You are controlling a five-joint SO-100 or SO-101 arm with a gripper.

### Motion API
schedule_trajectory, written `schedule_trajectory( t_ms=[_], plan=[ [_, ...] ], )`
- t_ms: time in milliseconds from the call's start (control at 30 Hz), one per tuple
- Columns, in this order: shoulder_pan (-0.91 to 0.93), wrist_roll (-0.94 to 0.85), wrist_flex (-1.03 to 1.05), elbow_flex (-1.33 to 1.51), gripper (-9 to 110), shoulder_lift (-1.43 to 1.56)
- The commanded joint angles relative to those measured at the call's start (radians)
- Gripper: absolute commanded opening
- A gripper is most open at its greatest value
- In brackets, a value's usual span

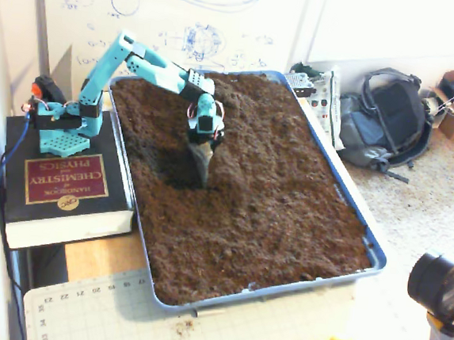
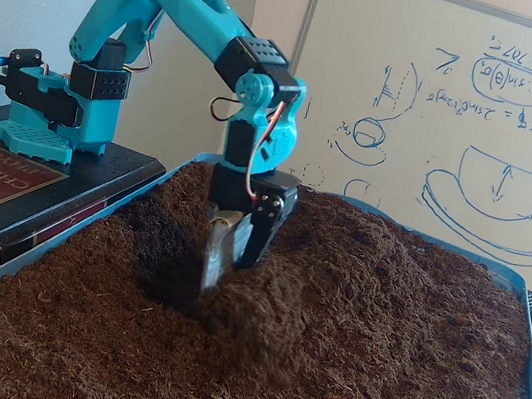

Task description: Build a berm.

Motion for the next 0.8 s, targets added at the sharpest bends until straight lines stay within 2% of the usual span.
schedule_trajectory(
  t_ms=[0,767],
  plan=[
    [-0.021,0.002,-0.038,-0.132,0,0.061],
    [-0.051,0.002,-0.044,-0.169,0,0.268]
  ],
)
